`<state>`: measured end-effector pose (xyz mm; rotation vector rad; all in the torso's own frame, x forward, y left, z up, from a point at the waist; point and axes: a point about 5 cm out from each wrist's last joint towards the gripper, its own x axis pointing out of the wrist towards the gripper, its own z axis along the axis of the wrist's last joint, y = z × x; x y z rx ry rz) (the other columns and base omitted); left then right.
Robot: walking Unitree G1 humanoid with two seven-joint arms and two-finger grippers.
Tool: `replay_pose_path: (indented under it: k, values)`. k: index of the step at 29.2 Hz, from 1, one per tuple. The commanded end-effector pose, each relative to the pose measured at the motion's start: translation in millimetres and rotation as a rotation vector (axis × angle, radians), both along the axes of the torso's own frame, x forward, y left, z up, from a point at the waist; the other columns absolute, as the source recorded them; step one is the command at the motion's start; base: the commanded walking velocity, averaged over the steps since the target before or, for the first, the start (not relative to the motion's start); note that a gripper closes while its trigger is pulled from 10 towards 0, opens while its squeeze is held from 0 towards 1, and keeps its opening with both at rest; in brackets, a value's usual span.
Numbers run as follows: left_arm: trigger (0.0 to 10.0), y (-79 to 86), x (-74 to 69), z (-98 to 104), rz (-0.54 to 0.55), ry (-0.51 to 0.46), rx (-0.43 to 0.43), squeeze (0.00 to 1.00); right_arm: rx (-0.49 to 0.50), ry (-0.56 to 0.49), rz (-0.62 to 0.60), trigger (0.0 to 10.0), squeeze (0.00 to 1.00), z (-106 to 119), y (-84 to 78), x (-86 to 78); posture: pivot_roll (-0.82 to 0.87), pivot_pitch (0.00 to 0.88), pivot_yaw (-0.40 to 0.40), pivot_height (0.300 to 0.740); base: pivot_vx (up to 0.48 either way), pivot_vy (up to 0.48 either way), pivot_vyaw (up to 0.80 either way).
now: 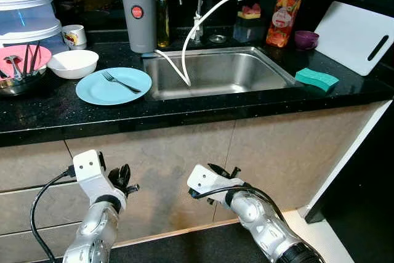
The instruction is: Kitchen organization
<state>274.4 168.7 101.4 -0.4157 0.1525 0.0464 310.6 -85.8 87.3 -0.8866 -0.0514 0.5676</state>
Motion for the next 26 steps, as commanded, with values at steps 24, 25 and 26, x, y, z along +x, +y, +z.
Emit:
replay_pose_path:
  k: [24,25,26]
  values:
    - [10.0,1.0,-0.7,-3.0,0.008,0.019,-0.014,0.00,-0.005,0.003,-0.017,10.0,0.00,-0.9,-4.9,1.0,-0.15,0.011,-0.002,0.740,0.000,0.000,0.00]
    - [10.0,1.0,-0.7,-3.0,0.008,0.019,-0.015,0.00,-0.005,0.003,-0.016,10.0,0.00,-0.9,-4.9,1.0,-0.15,0.011,-0.002,0.740,0.000,0.000,0.00]
    - [10.0,1.0,-0.7,-3.1,0.008,0.019,-0.015,0.00,-0.005,0.003,-0.016,10.0,0.00,-0.9,-4.9,1.0,-0.15,0.011,-0.002,0.740,0.000,0.000,0.00]
